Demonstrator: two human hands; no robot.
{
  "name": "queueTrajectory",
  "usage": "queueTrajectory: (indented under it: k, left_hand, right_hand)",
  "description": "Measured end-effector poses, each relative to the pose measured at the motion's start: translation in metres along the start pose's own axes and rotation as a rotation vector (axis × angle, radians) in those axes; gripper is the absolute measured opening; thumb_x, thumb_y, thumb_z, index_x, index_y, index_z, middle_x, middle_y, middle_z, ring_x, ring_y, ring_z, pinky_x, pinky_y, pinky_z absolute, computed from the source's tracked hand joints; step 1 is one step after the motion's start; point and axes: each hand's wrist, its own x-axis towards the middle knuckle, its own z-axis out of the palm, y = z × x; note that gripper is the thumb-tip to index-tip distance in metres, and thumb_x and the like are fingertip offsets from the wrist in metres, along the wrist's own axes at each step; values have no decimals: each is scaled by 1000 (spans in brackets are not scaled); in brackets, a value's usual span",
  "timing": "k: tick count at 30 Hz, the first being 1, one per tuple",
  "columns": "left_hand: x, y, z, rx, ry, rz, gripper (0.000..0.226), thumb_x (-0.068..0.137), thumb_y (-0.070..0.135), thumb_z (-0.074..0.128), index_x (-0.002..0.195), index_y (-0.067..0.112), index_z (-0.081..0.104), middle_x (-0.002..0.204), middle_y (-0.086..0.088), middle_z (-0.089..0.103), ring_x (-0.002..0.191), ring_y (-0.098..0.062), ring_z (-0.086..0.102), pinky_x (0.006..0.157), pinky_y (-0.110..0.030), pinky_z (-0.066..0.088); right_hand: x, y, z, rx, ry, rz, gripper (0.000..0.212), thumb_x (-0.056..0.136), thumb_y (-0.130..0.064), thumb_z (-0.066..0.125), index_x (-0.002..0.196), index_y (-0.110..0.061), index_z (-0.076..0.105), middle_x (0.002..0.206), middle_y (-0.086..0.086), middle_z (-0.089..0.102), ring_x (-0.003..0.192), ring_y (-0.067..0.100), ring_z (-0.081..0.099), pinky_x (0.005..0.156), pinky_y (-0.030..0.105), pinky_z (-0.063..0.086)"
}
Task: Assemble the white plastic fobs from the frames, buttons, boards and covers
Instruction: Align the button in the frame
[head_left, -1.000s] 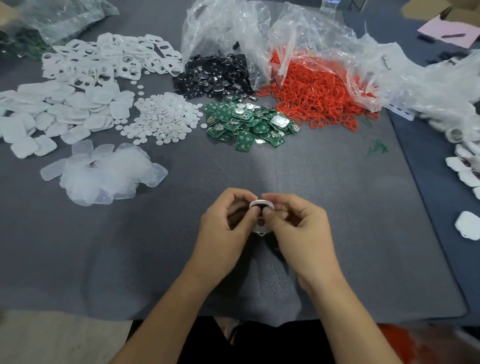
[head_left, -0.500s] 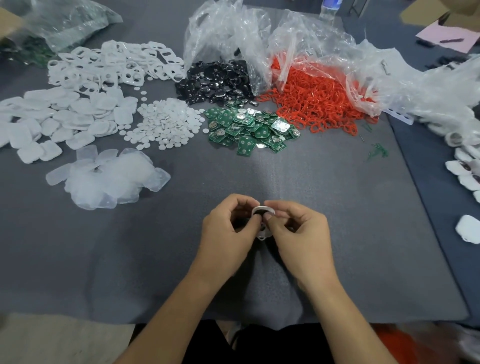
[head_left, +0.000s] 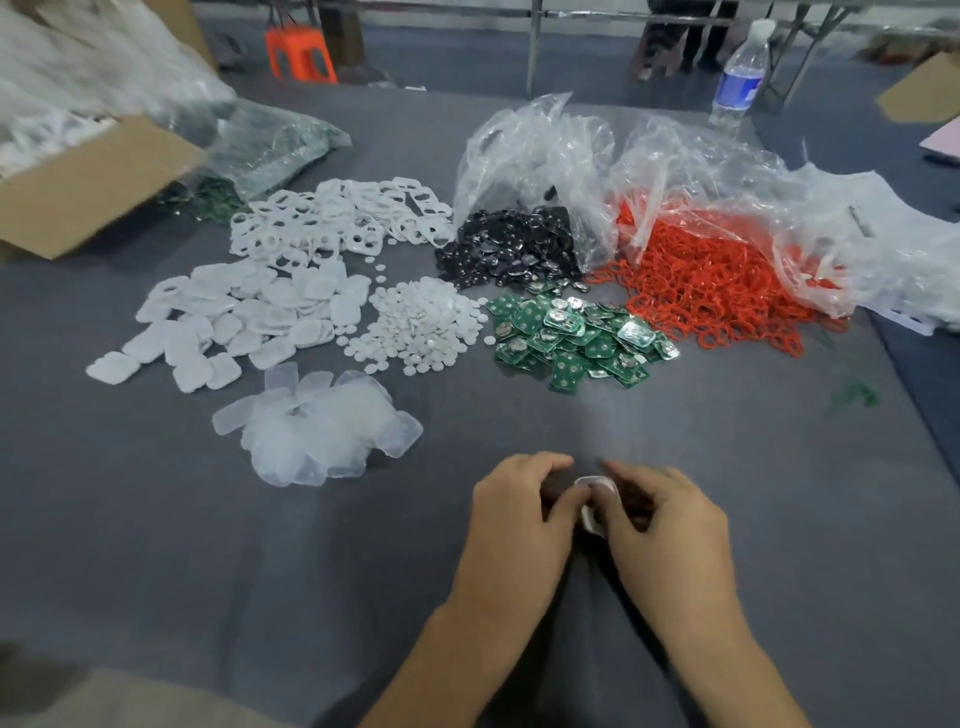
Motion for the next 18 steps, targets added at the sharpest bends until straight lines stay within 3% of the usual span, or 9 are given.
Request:
queueTrajectory:
  k: [3, 5, 7, 10, 11, 14, 18]
  left_hand:
    - [20, -6, -22, 86, 87, 16, 22, 92, 22, 75, 114, 23, 72, 104, 12, 66, 88, 0, 62, 85, -21, 52]
    - [41, -10, -40, 179, 137, 9, 22, 93, 16, 73, 114, 19, 69, 105, 6, 65, 88, -5, 60, 87, -27, 51]
    - [65, -14, -57, 313, 150, -20, 23, 94, 13, 70, 117, 15, 68, 109, -2, 68, 98, -17, 63, 92, -36, 51]
    - [97, -25, -77, 419, 159, -82, 25, 96, 11, 64, 120, 10, 67, 113, -10, 70, 106, -26, 65, 91, -34, 48]
    - [106, -28, -81, 451, 159, -103, 25, 97, 11, 62, 121, 10, 67, 115, -10, 69, 107, -27, 64, 88, -31, 44]
    - [124, -37, -84, 504, 139, -136, 23, 99, 15, 58, 120, 12, 66, 117, -10, 66, 109, -26, 61, 80, -28, 37]
    - [130, -47, -81, 532, 145, -120, 20, 101, 15, 55, 117, 16, 66, 114, -7, 65, 105, -23, 60, 76, -23, 32]
  right_hand:
    - [7, -13, 4, -73, 58, -78, 28, 87, -23, 73, 115, -23, 74, 100, -8, 62, 93, 15, 61, 84, 19, 39]
    - [19, -34, 17, -21, 75, -200, 26, 85, -14, 74, 110, -21, 75, 93, -9, 62, 80, 8, 58, 79, 8, 37]
    - [40, -60, 41, 12, -24, -277, 31, 83, -5, 69, 111, -17, 75, 94, -4, 66, 79, 9, 60, 79, 4, 39]
    - [78, -93, 88, -37, -188, -321, 36, 86, -3, 60, 119, -10, 71, 109, 7, 66, 100, 24, 61, 88, 28, 46]
    - [89, -101, 103, -51, -208, -319, 34, 88, -5, 60, 120, -10, 70, 110, 8, 64, 103, 25, 59, 85, 28, 44]
    - [105, -107, 135, -104, -177, -308, 22, 92, -13, 58, 106, -16, 74, 97, 3, 58, 96, 23, 55, 68, 27, 33]
    - [108, -96, 144, -60, -99, -324, 15, 88, -9, 61, 90, -17, 74, 84, -1, 59, 84, 20, 54, 66, 29, 35]
